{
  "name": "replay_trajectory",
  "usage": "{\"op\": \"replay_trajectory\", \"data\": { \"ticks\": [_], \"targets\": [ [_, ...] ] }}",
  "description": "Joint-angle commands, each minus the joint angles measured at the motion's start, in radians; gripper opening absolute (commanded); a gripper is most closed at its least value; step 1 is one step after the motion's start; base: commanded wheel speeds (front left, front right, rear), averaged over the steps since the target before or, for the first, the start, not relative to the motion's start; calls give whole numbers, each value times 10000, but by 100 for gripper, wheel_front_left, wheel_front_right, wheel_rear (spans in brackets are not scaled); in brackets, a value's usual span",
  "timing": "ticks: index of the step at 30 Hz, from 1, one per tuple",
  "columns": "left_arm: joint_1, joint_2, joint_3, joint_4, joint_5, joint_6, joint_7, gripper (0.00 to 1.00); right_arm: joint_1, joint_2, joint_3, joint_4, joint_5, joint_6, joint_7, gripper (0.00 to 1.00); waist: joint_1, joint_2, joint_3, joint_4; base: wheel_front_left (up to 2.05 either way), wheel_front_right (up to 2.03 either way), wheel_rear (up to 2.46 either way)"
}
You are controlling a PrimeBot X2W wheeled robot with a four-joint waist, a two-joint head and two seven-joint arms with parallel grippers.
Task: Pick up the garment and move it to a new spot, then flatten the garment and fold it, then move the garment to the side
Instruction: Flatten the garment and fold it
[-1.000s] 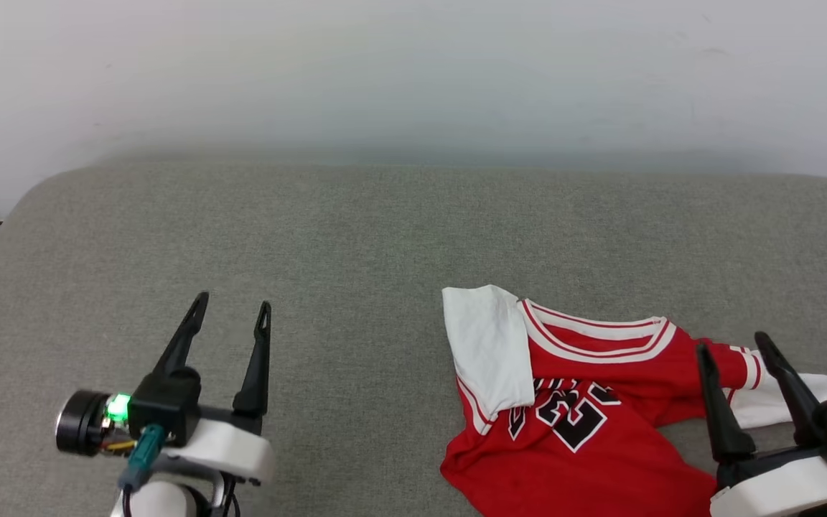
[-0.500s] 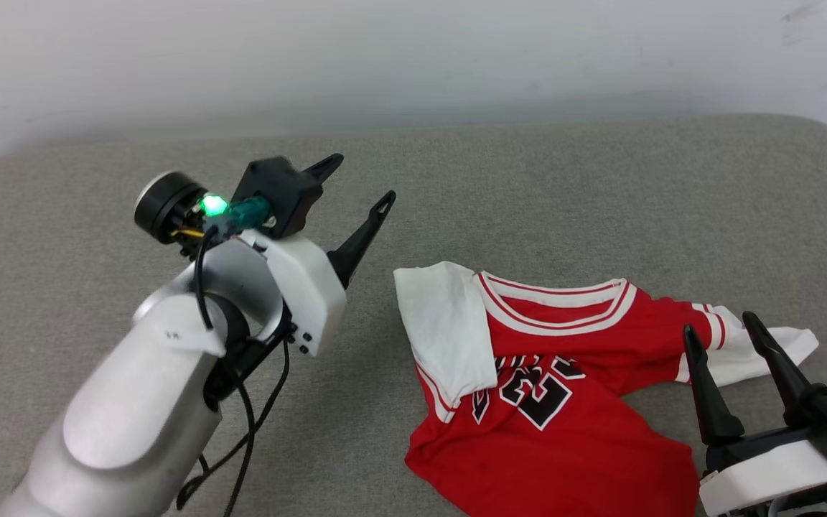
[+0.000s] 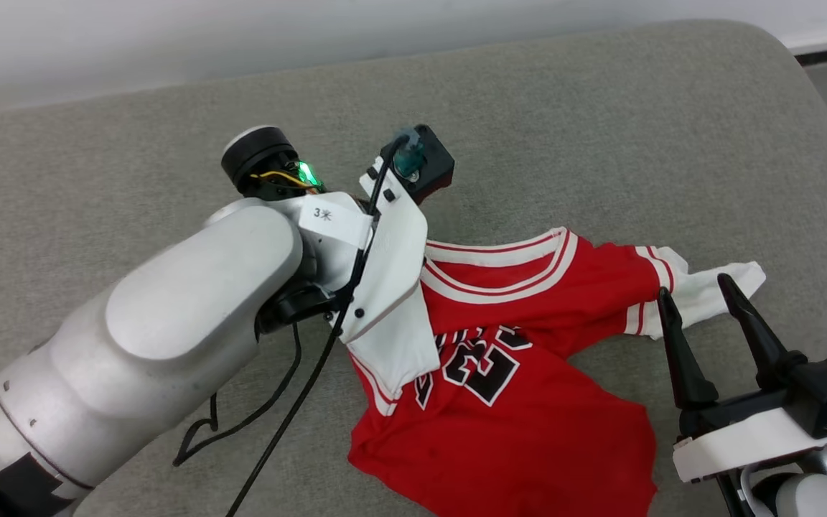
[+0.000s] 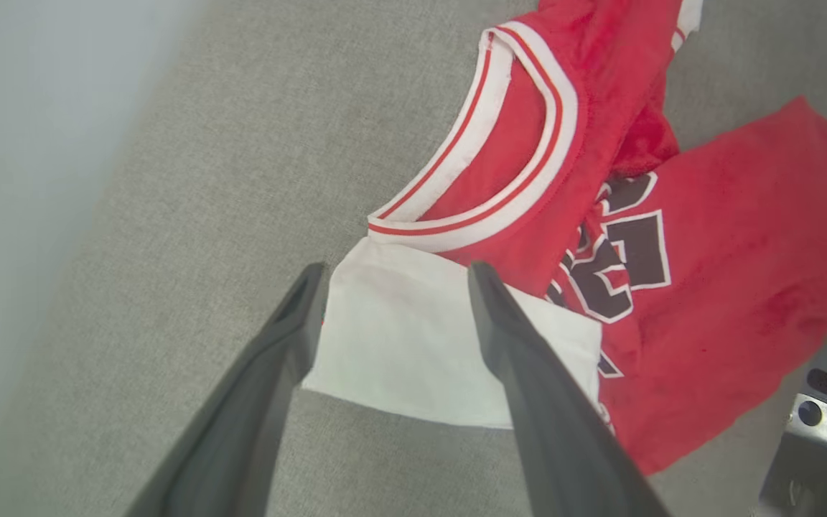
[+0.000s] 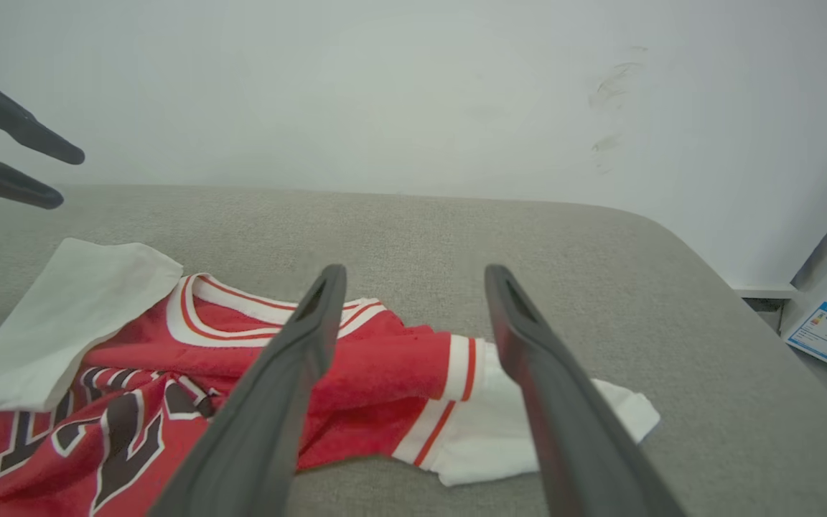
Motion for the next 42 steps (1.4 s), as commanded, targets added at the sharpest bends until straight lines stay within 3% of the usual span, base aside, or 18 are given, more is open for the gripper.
{"op": "replay_trajectory", "data": {
  "ticks": [1, 8, 15, 20, 24, 25, 26, 30, 37, 42],
  "targets": [
    [-163, 50, -20, 60, -63, -2, 44, 100, -158, 76, 35, 22, -46, -11, -55, 100, -1, -1, 347, -363, 0, 0, 0],
    [-822, 534, -1843, 803, -792, -3, 720, 100, -560, 257, 127, 356, -18, -11, -346, 100, -1, -1, 920, -998, 0, 0, 0],
    [-23, 907, -2310, 1401, -932, -3, 1548, 100, -864, 401, 225, 631, 27, -11, -572, 100, -1, -1, 1436, -1332, 0, 0, 0],
    [1330, 1083, -2566, 1176, -523, -40, 2743, 100, -1055, 479, 290, 790, 19, -12, -667, 100, -1, -1, 1687, -1406, 0, 0, 0],
    [1707, 1212, -2669, 1097, -406, -53, 3037, 100, -1246, 545, 387, 899, -24, -12, -713, 100, -1, -1, 1815, -1405, 0, 0, 0],
    [1736, 1230, -2685, 1110, -397, -53, 3035, 41, -1274, 554, 408, 936, -34, -12, -728, 100, -1, -1, 1830, -1398, 0, 0, 0],
    [1727, 1222, -2687, 1144, -450, -53, 2899, 0, -1301, 563, 412, 956, -40, -12, -725, 100, -1, -1, 1837, -1369, 0, 0, 0],
    [1303, 1104, -2583, 1101, -509, -12, 2068, 0, -1345, 580, 388, 1053, -81, -12, -770, 100, -1, -1, 1713, -1203, 0, 0, 0],
    [-3, 423, -2273, 715, -434, -6, -807, 0, -1018, 393, 161, 1113, -180, -11, -775, 100, -1, -1, 978, -497, 0, 0, 0],
    [-333, 411, -2211, 722, -496, -3, -2841, 0, -689, 270, -13, 1011, -215, -11, -629, 100, -1, -1, 299, 158, 0, 0, 0]
  ]
}}
